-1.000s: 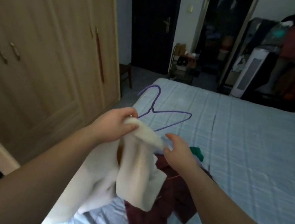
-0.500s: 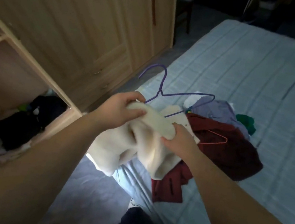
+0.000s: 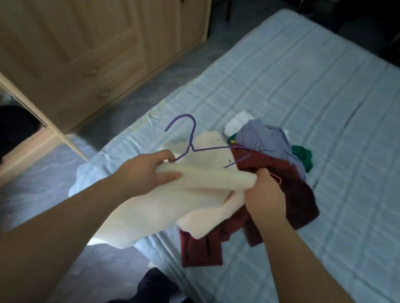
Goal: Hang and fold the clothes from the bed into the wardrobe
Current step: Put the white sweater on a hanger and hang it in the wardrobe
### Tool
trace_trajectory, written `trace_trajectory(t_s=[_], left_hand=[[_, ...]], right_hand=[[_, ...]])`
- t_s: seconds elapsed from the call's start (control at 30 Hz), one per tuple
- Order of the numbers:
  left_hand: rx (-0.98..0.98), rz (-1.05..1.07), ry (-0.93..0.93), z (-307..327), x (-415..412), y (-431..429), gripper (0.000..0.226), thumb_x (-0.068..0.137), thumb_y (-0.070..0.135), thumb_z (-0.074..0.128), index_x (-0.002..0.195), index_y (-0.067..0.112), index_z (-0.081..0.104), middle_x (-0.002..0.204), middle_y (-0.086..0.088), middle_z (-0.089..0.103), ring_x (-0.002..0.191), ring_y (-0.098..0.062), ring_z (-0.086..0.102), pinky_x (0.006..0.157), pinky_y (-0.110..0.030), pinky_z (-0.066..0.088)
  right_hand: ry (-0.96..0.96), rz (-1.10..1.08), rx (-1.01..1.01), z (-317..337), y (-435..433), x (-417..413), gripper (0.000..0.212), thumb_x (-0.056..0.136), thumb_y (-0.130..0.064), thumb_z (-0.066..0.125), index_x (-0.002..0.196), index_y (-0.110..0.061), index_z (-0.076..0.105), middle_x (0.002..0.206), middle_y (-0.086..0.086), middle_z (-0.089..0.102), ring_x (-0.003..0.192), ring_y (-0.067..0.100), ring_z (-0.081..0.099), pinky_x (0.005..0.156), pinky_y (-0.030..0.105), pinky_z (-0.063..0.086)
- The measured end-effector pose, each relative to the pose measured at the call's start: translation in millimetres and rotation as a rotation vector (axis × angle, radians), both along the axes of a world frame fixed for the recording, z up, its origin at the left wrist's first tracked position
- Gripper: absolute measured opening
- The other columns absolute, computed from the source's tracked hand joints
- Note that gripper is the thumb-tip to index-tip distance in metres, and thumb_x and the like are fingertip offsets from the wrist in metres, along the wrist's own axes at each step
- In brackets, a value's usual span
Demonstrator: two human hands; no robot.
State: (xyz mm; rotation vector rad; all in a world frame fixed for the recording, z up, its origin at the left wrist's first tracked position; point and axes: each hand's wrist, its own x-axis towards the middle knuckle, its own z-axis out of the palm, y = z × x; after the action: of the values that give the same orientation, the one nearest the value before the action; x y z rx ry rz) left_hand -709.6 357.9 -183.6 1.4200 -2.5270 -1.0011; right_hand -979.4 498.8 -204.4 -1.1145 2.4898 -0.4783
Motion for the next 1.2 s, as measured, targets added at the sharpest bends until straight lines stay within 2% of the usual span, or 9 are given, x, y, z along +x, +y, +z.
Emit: trace_trajectory(t_s=[0.17,0.33,0.43,0.53,0.67,0.73,0.9,1.07,1.2], left_hand=[[-0.002,-0.137,-0.080,1.4,1.3,-6.9,0.048,0.073,0.091,0.033,0.099,0.055,0.050,0.088,0.017,0.065,0.085,-0.009,0.060,0.074,-0.033,0.046],[0.143,-0.324,-0.038,27.4,9.1,-26.0,0.028,0.089,0.072,0.046,0.079,0.048,0.056,0.077,0.021,0.063,0.074,0.005,0.058,0.067,-0.025,0.042],[0.176,-0.498,-0.066,49.2,12.6,-43.5,0.020,0.090,0.069,0.050,0.079,0.054,0.057,0.080,0.028,0.062,0.078,0.011,0.057,0.067,-0.016,0.038],[0.188,-0.616,-0.083,70.2,16.6,-62.0,0.015,0.089,0.068,0.053,0.080,0.058,0.057,0.082,0.034,0.061,0.080,0.012,0.058,0.065,-0.007,0.038],[0.043,-0.612,-0.061,79.1,19.3,-82.3,0.031,0.083,0.069,0.053,0.078,0.039,0.056,0.077,0.018,0.063,0.073,0.004,0.059,0.065,-0.018,0.042],[-0.132,-0.558,-0.066,75.1,21.5,-86.5,0.038,0.079,0.074,0.046,0.080,0.036,0.052,0.075,0.013,0.062,0.073,-0.002,0.059,0.067,-0.030,0.047],[-0.373,-0.529,0.008,66.7,29.0,-89.9,0.047,0.080,0.074,0.031,0.085,0.031,0.049,0.078,0.006,0.064,0.076,-0.018,0.060,0.062,-0.034,0.043],[-0.467,-0.484,0.146,70.9,32.0,-94.0,0.042,0.082,0.064,0.035,0.088,0.028,0.055,0.074,0.007,0.063,0.075,-0.023,0.063,0.061,-0.034,0.044],[-0.523,-0.438,0.234,77.8,34.0,-96.3,0.030,0.085,0.058,0.041,0.088,0.030,0.052,0.072,0.008,0.060,0.071,-0.024,0.063,0.058,-0.031,0.040]], right_hand=[[-0.020,-0.160,-0.079,2.2,3.4,-0.2,0.007,0.086,-0.014,0.053,0.092,-0.015,0.050,0.099,0.014,0.063,0.096,0.039,0.063,0.080,0.042,0.046],[-0.046,-0.226,-0.197,7.5,-3.6,5.7,0.010,0.087,-0.009,0.052,0.096,-0.010,0.051,0.100,0.011,0.054,0.089,0.035,0.059,0.079,0.045,0.049],[-0.200,-0.214,-0.346,12.4,-7.4,15.3,0.027,0.088,-0.006,0.054,0.111,-0.021,0.051,0.103,-0.010,0.050,0.094,0.012,0.053,0.077,0.021,0.042],[-0.228,-0.070,-0.338,24.9,-13.7,22.0,0.046,0.085,0.000,0.053,0.123,-0.025,0.047,0.112,-0.015,0.043,0.096,-0.001,0.044,0.079,0.012,0.038],[-0.340,0.184,-0.326,52.8,-23.7,33.2,0.051,0.077,-0.016,0.045,0.127,-0.025,0.050,0.113,-0.007,0.055,0.099,0.004,0.054,0.090,0.013,0.039],[-0.347,0.202,-0.274,61.9,-27.8,38.5,0.047,0.078,-0.012,0.049,0.122,-0.027,0.054,0.111,-0.004,0.060,0.097,0.000,0.057,0.088,0.016,0.043],[-0.332,0.210,-0.266,74.6,-38.2,60.3,0.045,0.078,0.005,0.058,0.109,-0.026,0.056,0.116,0.005,0.060,0.103,0.022,0.059,0.089,0.036,0.049],[-0.317,0.266,-0.324,98.1,-53.7,81.9,0.035,0.078,0.002,0.062,0.097,-0.028,0.059,0.102,-0.003,0.064,0.089,0.008,0.060,0.077,0.031,0.050],[-0.336,0.243,-0.515,126.4,-57.7,79.0,0.047,0.077,0.007,0.059,0.098,-0.035,0.060,0.109,-0.014,0.061,0.095,0.000,0.058,0.079,0.026,0.052]])
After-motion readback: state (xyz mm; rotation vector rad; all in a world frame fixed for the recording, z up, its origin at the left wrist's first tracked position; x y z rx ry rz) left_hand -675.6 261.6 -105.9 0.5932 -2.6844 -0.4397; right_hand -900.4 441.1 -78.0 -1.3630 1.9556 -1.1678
